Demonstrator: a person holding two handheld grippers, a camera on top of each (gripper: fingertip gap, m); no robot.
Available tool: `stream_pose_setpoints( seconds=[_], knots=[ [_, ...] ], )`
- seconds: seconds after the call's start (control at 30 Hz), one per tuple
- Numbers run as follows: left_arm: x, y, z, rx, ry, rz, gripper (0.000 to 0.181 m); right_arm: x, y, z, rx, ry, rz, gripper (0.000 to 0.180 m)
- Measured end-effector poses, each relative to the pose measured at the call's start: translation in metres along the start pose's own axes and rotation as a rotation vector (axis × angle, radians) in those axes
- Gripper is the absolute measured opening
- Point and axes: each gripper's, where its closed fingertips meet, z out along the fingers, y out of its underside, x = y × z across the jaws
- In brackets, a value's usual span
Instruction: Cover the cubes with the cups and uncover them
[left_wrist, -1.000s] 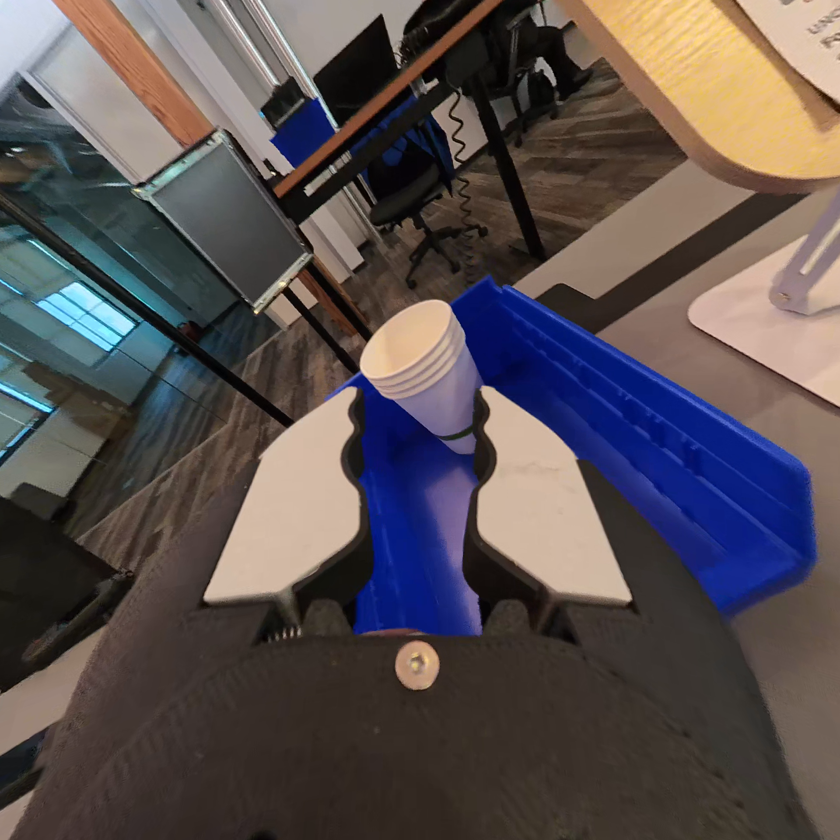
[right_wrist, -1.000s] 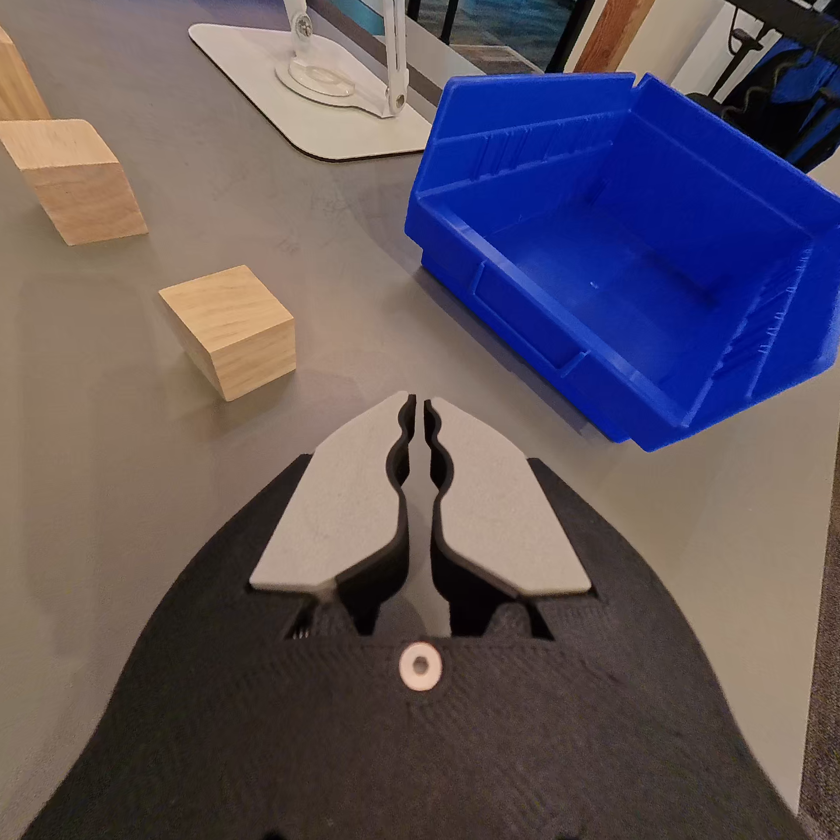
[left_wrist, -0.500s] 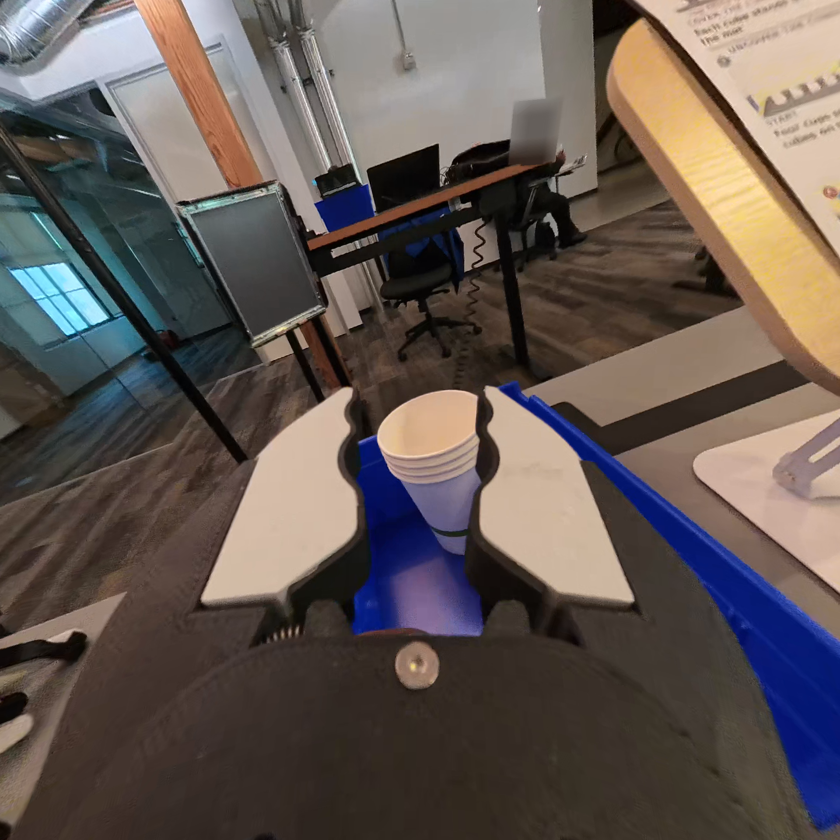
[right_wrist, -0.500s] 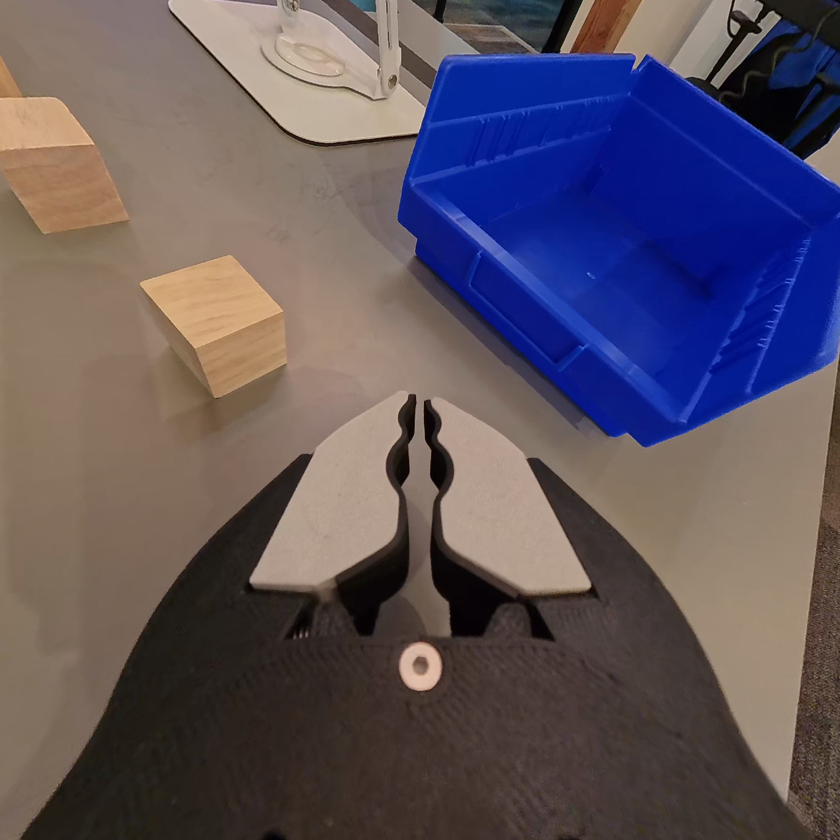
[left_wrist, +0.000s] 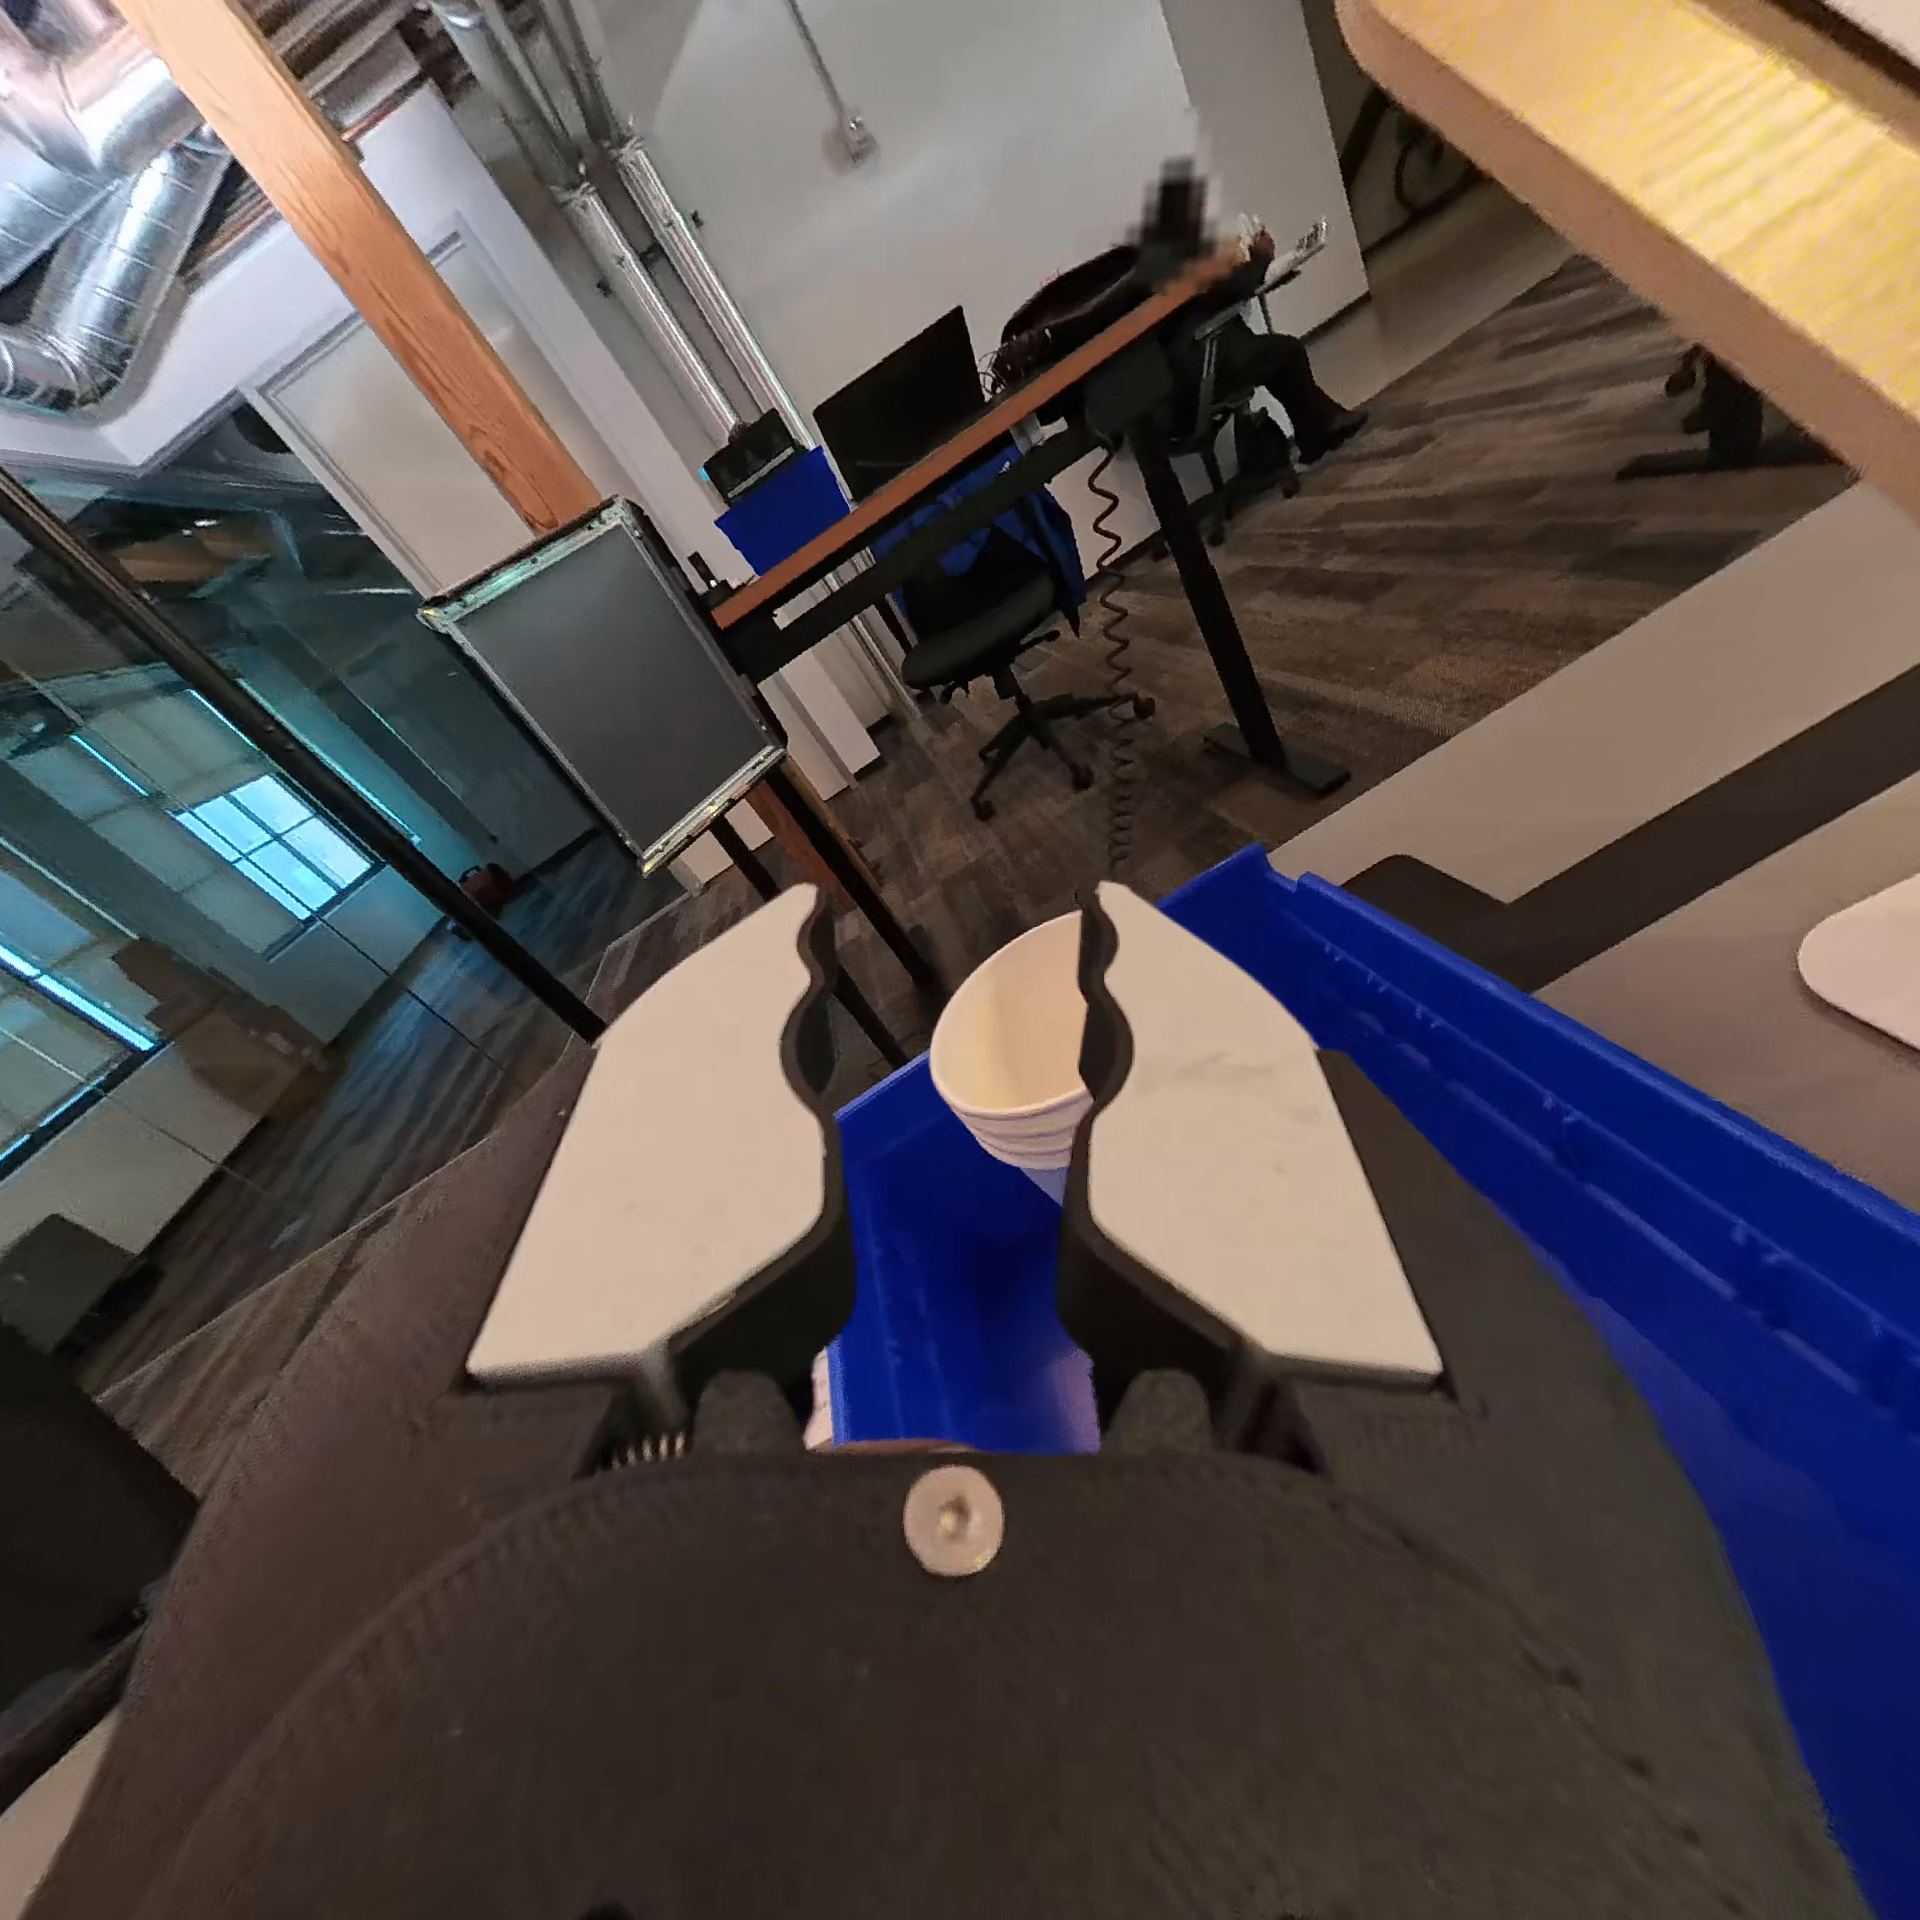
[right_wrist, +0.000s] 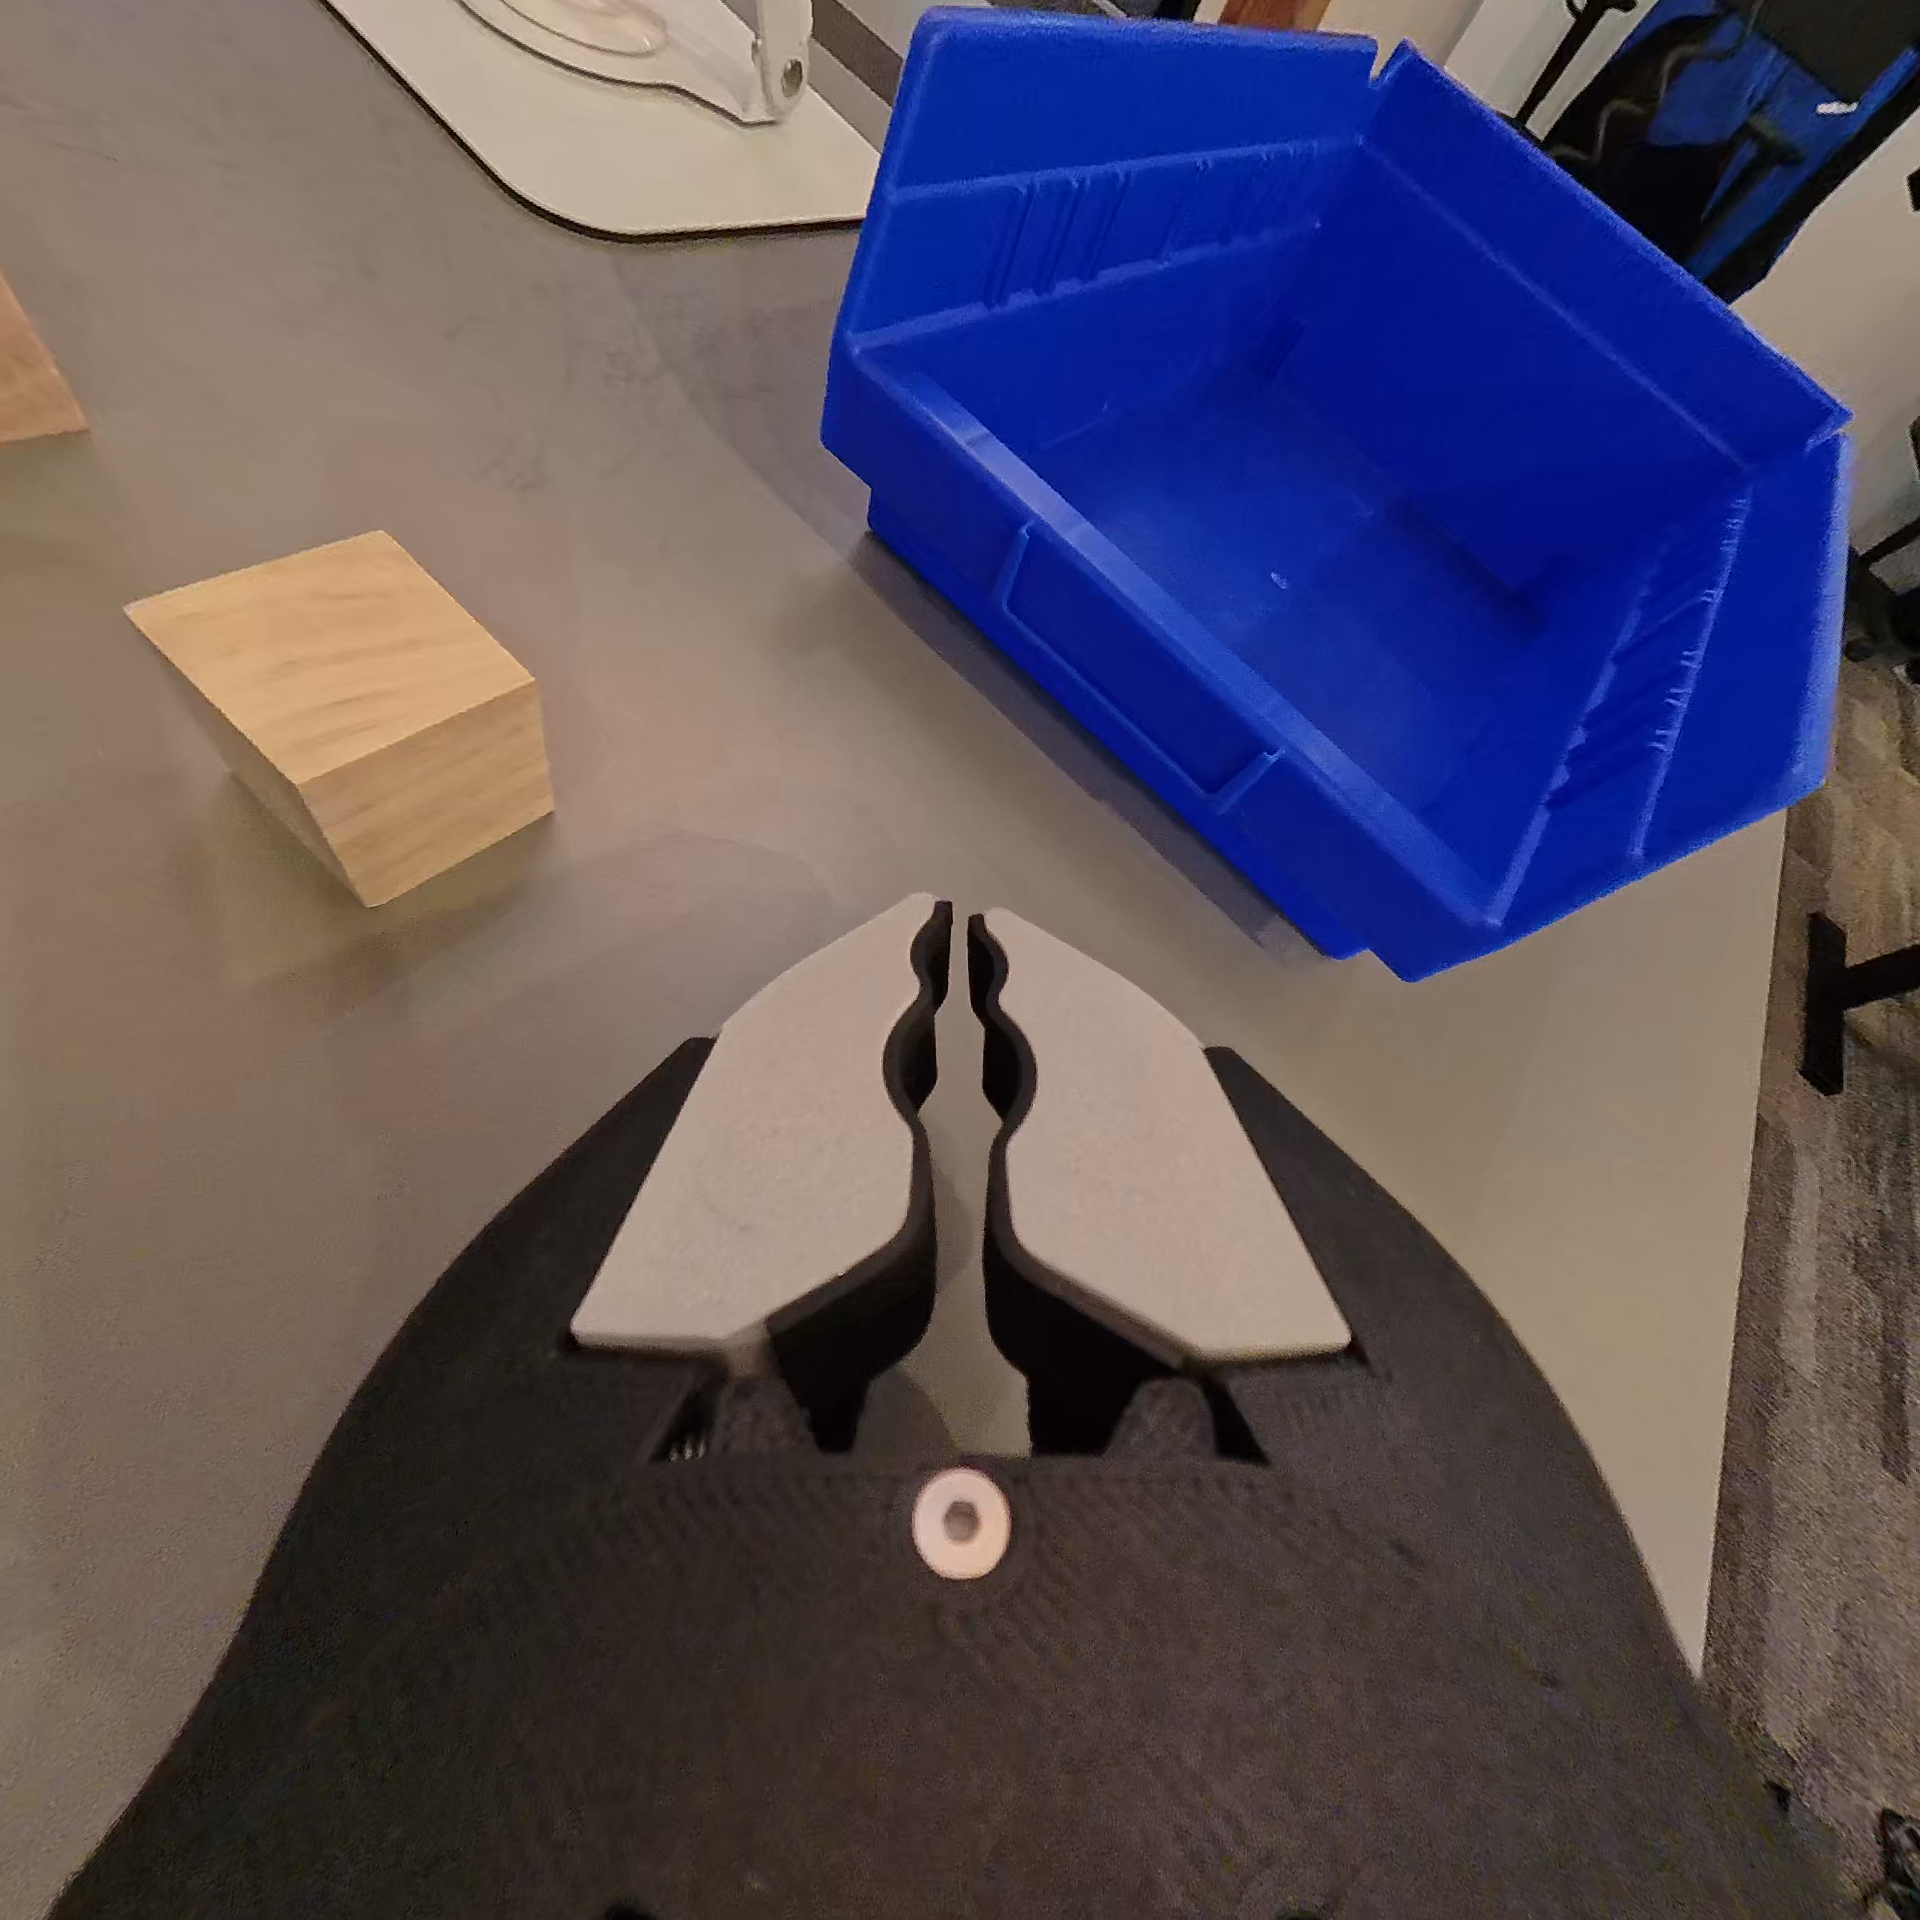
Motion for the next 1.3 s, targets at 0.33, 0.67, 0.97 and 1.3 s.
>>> stream_pose_setpoints(
  seconds=[0.33,0.67,0.97,1.3],
  knots=[
    [0.007,0.009,0.015,-0.060,0.084,0.122,0.046,0.006,0.005,0.004,-0.037,0.038,-0.005,0.003],
    [0.009,0.007,0.014,-0.082,0.104,0.142,0.046,0.006,0.005,0.005,-0.038,0.036,-0.011,0.003],
    [0.018,0.012,0.018,-0.105,0.126,0.161,0.046,0.005,0.005,0.005,-0.036,0.031,-0.012,0.003],
    [0.020,0.012,0.018,-0.106,0.135,0.157,0.046,0.004,0.005,0.005,-0.039,0.031,-0.015,0.003]
  ],
)
